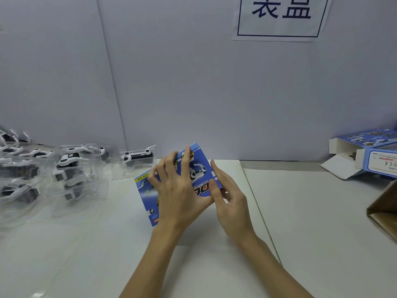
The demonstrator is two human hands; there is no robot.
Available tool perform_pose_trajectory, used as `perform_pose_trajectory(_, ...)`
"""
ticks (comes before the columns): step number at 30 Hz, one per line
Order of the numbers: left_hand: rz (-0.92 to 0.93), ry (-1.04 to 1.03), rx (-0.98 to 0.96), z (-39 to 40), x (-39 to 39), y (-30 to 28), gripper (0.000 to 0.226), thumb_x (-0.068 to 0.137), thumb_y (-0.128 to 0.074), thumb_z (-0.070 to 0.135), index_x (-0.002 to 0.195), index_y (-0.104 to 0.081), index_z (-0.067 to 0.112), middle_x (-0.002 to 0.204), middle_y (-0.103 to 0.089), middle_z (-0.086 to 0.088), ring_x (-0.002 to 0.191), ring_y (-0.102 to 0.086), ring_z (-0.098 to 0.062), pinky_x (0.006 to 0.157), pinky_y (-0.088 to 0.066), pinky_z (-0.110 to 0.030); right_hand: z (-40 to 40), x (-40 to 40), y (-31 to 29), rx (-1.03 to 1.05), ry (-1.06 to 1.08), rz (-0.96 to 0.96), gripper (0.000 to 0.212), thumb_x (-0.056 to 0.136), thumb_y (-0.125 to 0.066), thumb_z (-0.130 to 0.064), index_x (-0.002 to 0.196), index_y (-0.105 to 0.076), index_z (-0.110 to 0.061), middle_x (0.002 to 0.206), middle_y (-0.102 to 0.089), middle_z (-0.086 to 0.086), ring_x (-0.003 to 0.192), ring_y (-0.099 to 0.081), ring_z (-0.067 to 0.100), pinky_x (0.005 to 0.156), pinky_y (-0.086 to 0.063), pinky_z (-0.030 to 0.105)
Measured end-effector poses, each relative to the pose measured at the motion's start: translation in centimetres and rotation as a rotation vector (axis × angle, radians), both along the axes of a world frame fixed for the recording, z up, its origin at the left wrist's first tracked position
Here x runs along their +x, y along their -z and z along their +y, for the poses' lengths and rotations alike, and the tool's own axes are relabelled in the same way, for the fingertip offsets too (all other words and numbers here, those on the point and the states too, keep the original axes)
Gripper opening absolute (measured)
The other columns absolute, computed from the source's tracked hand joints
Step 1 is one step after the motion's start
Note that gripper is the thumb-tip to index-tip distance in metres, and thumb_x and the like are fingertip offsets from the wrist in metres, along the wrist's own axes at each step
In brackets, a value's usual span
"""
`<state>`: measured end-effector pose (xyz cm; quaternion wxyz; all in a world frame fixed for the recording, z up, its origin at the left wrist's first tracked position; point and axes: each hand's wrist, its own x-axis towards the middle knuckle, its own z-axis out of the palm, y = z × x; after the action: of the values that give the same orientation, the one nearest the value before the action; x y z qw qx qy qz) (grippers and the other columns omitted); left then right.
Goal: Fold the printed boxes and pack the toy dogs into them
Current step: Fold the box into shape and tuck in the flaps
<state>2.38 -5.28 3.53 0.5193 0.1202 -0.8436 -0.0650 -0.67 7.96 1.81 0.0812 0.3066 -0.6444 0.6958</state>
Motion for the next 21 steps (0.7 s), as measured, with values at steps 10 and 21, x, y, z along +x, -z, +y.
perform_pose_trajectory(10, -0.007, 0.026, 0.011, 0.11, 0.12, 0.00, 0.097, 0.076, -0.058, 0.074, 0.153, -0.048, 0.015, 0.143, -0.050, -0.015, 0.132, -0.045, -0.035, 0.106, -0.029, -0.056, -0.04, -0.25, 0.27, 0.043, 0.016, 0.065, 0.045, 0.104, -0.056, -0.028, 0.147, -0.050, -0.040, 0.143, -0.054, -0.004, 0.131, -0.058, 0.009, 0.086, -0.062, 0.028)
perform_pose_trajectory(21, -0.081, 0.123, -0.041, -0.13, 0.13, -0.18, 0.091, 0.078, -0.059, 0.076, 0.150, -0.053, 0.020, 0.149, -0.049, -0.014, 0.137, -0.047, -0.037, 0.109, -0.029, -0.056, -0.34, -0.79, 0.67, -0.020, 0.060, -0.022, 0.046, 0.102, -0.052, -0.037, 0.147, -0.056, -0.029, 0.133, -0.057, -0.004, 0.122, -0.063, 0.008, 0.082, -0.058, 0.017)
